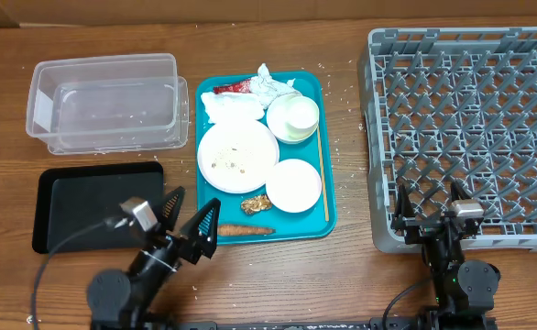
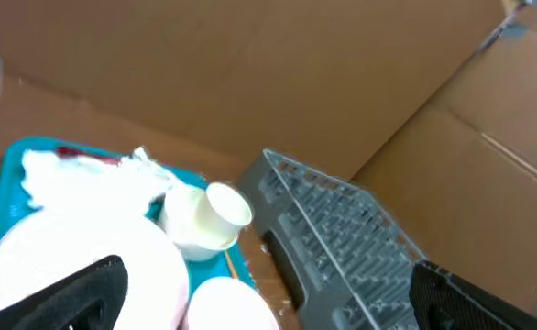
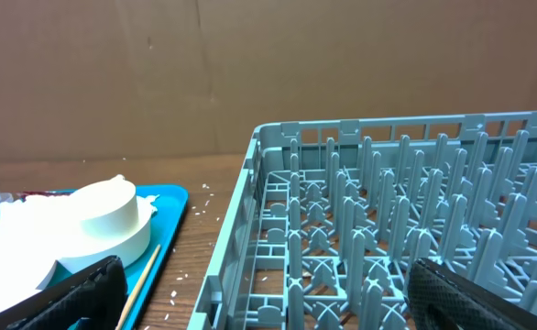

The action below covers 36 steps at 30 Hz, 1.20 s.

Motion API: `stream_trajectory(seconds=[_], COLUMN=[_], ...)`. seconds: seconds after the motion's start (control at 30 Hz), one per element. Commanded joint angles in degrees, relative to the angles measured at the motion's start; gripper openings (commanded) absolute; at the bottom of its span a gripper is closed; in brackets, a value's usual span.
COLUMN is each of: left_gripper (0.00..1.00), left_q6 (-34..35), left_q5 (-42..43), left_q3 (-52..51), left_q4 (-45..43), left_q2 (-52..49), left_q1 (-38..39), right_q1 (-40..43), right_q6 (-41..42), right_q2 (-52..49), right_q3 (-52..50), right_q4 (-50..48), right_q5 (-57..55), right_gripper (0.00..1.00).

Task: Sort waste into correct bins and load items into the dishwasher
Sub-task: 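Raise the left gripper and move it toward the teal tray, then lower the left gripper onto the white tissue at the tray's back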

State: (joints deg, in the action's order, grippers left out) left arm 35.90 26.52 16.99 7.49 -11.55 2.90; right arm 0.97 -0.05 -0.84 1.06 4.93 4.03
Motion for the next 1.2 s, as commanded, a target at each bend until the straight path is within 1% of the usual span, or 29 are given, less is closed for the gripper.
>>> stream_trajectory(seconds=[0.0, 0.07, 0.2, 0.27, 0.3, 0.37, 0.4, 0.43, 0.47, 0.5, 0.6, 0.63, 0.67, 0.7, 0.77, 0.9, 1.17], left_gripper=[1.00, 1.00, 1.00, 1.00, 1.00, 1.00, 1.00, 1.00, 1.00, 1.00, 1.00, 1.00, 1.00, 1.00, 1.00, 1.00, 1.00], left_q6=[-9.8, -13.5, -19.3, -20.0, -19.6, -18.6, -19.1, -21.0, -21.9, -21.7, -18.3, -17.3, -15.1, -13.9, -13.1, -13.2, -13.7], left_q5=[0.9, 2.3, 3.6, 4.1, 5.0, 10.2, 13.2, 16.2, 16.7, 15.5, 6.6, 2.1, -6.4, -10.8, -16.1, -16.7, -16.9], left_q3=[13.1, 20.5, 38.1, 45.6, 48.4, 53.0, 54.2, 55.5, 56.2, 56.7, 56.8, 56.8, 56.8, 56.8, 56.8, 56.8, 56.8], left_q4=[6.7, 13.1, 31.4, 38.7, 40.9, 45.7, 45.8, 45.8, 45.9, 46.1, 46.5, 46.9, 47.9, 48.2, 47.7, 45.8, 46.6], left_q2=[-12.1, -20.1, -38.1, -45.9, -49.0, -55.0, -57.2, -59.8, -61.6, -63.1, -66.4, -67.4, -69.1, -70.1, -72.0, -75.8, -79.8], left_q1=[-0.2, -0.2, 0.7, 1.5, 1.6, 1.6, 1.6, 2.1, 2.7, 3.7, 9.2, 11.7, 16.2, 18.5, 22.4, 27.2, 27.9], right_q1=[-0.4, -0.4, -0.4, -0.4, -0.4, -0.4, -0.4, -0.4, -0.4, -0.4, -0.4, -0.4, -0.4, -0.4, -0.4, -0.4, -0.4], right_q6=[-0.4, -0.4, -0.4, -0.4, -0.4, -0.4, -0.4, -0.4, -0.4, -0.4, -0.4, -0.4, -0.4, -0.4, -0.4, -0.4, -0.4], right_q2=[0.7, 0.7, 0.7, 0.7, 0.7, 0.7, 0.7, 0.7, 0.7, 0.7, 0.7, 0.7, 0.7, 0.7, 0.7, 0.7, 0.7], right_q3=[-0.6, -0.6, -0.6, -0.6, -0.6, -0.6, -0.6, -0.6, -0.6, -0.6, -0.6, -0.6, -0.6, -0.6, -0.6, -0.6, -0.6], right_q4=[-0.4, -0.4, -0.4, -0.4, -0.4, -0.4, -0.4, -0.4, -0.4, -0.4, -0.4, -0.4, -0.4, -0.4, -0.4, -0.4, -0.4], right_q5=[-0.4, -0.4, -0.4, -0.4, -0.4, -0.4, -0.4, -0.4, -0.4, -0.4, -0.4, -0.4, -0.4, -0.4, -0.4, -0.4, -0.4], right_gripper=[1.00, 1.00, 1.00, 1.00, 1.00, 1.00, 1.00, 1.00, 1.00, 1.00, 1.00, 1.00, 1.00, 1.00, 1.00, 1.00, 1.00])
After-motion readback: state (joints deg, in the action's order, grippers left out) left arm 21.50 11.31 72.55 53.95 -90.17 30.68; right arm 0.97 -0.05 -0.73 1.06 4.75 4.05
